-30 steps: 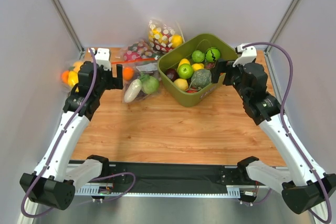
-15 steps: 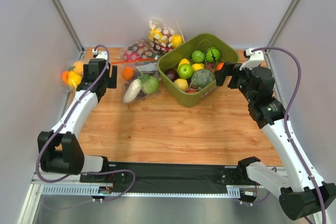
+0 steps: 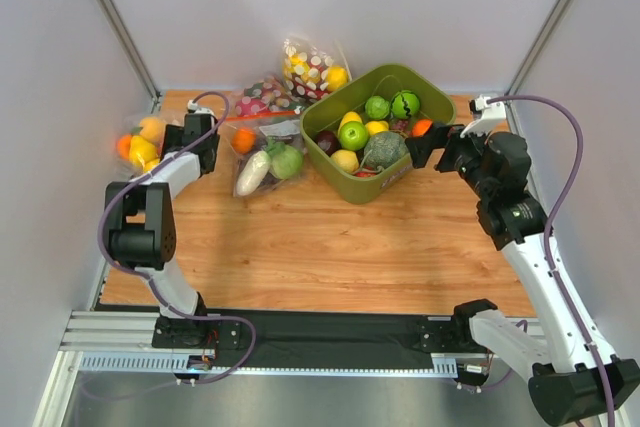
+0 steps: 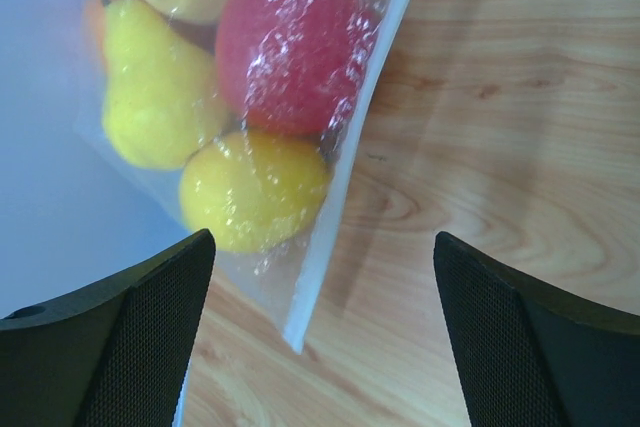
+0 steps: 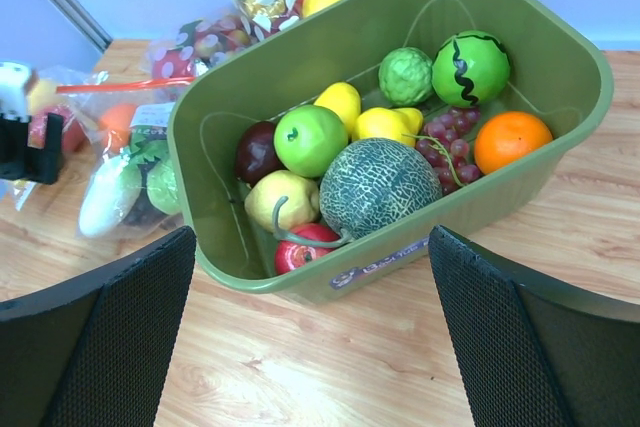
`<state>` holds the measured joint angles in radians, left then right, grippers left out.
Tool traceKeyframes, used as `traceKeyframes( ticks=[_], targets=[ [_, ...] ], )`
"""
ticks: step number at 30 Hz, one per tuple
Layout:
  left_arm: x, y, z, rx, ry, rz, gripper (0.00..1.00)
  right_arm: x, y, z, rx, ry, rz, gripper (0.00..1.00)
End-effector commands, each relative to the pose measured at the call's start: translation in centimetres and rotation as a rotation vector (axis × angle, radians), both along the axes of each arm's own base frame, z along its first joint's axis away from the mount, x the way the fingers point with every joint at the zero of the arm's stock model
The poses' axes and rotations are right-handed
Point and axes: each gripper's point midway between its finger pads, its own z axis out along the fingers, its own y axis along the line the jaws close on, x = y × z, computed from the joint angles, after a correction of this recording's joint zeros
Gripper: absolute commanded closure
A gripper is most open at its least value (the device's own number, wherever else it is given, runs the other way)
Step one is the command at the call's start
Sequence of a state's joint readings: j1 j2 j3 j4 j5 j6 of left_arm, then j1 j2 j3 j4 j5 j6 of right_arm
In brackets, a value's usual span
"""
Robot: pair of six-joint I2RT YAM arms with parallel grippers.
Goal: Open the zip-top bag and remove the fake food
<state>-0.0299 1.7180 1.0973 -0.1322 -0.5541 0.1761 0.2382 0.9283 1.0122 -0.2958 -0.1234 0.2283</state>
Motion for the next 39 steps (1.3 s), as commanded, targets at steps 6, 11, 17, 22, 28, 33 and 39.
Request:
traceKeyframes(
  ticks=[6, 11, 17, 22, 28, 33, 39],
  targets=[
    [4.2, 2.0, 0.1, 0.123, -0.003, 0.017, 0.12, -0.8, -0.3, 2.4, 0.030, -0.077, 0.010, 0.00],
    [3.8, 2.9, -1.2, 0.145, 0.035, 0.041, 0.29, -0.8, -0.8, 2.5, 0.022, -0.082, -0.006, 0.00],
    [2.2, 5.2, -2.9, 0.146, 0.084, 0.091, 0.49, -0.8, -0.9, 2.3, 0.022, -0.075, -0.011, 0.00],
    [1.0, 5.6, -2.4, 0.115, 0.098, 0.124, 0.80, -0.8, -1.2, 2.2, 0.020, -0.076, -0.018, 0.00],
    [-0.1, 3.6, 1.2, -0.027, 0.034, 0.114, 1.00, -0.7, -0.9, 1.9, 0.029, -0.073, -0.006, 0.00],
    [-1.7, 1.0, 5.5, -0.183, -0.067, 0.060, 1.00, -0.6, -0.1, 1.3, 0.040, -0.058, 0.031, 0.00],
    [-3.8, -3.4, 10.9, -0.431, -0.229, -0.025, 1.00, -0.5, 1.0, 0.7, 0.026, -0.044, 0.105, 0.00]
  ],
)
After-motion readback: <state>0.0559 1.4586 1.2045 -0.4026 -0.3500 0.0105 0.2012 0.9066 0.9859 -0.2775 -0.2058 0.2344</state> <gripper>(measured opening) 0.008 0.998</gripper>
